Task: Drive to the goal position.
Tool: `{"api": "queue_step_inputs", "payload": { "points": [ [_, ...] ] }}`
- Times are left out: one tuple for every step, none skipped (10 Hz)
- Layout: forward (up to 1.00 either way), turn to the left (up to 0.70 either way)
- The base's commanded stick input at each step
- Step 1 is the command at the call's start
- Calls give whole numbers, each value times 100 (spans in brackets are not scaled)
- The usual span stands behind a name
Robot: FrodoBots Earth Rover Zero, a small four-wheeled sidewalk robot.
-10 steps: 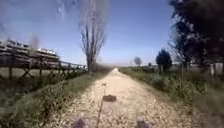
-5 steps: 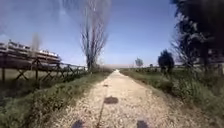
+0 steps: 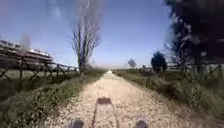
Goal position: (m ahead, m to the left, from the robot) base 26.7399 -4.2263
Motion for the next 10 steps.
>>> {"api": "queue_step_inputs", "payload": {
  "points": [
    [70, 0],
    [70, 0],
    [70, 0],
    [70, 0],
    [70, 0],
    [70, 0],
    [70, 0],
    [70, 0],
    [70, 0],
    [70, 0]
  ]
}}
